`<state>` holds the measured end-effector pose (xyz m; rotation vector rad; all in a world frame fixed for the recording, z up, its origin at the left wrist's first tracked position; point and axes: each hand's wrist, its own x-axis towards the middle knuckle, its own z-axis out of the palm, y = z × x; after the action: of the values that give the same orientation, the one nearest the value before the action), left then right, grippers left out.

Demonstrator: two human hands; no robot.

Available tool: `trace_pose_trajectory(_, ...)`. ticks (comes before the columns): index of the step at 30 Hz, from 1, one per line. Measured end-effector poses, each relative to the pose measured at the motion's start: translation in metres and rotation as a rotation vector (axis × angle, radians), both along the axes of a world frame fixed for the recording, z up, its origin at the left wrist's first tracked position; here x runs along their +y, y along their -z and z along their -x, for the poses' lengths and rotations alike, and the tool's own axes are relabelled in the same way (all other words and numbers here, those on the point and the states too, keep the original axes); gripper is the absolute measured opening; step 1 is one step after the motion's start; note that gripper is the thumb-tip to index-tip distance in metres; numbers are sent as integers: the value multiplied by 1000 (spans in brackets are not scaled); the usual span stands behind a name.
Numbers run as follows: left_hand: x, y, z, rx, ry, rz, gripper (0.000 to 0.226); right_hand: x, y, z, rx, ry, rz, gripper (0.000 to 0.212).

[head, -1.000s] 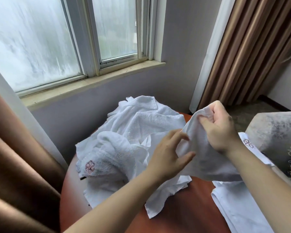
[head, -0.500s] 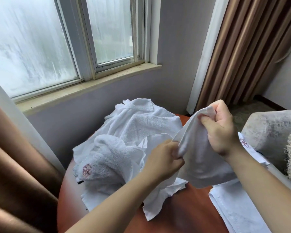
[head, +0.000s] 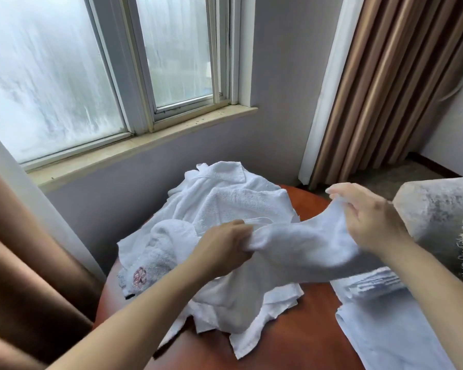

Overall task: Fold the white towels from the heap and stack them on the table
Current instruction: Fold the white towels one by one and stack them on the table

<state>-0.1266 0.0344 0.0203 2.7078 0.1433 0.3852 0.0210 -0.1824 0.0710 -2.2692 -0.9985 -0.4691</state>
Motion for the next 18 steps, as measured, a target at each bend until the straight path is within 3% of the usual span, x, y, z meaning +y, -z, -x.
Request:
trace_pose_trajectory(6, -19, -36, -12, -57, 86, -43, 29, 33, -5, 34, -46, -252, 207, 47)
trace_pose_trajectory(9, -20, -41, -9, -104, 109, 33, 38, 39, -18, 50, 125, -318, 377, 69)
trace_pose_trajectory(12, -17, -43, -3, -136, 122, 58, 21, 42, -29, 52, 138, -320, 551, 88)
trace_pose_trajectory(15, -14, -44, 0, -189, 107, 49, 15, 49, -28, 53, 39, -248, 616, 44)
trace_pose_trajectory(18, -12, -43, 3, -180, 81, 44, 21, 52, -23, 49, 225, -305, 507, 32)
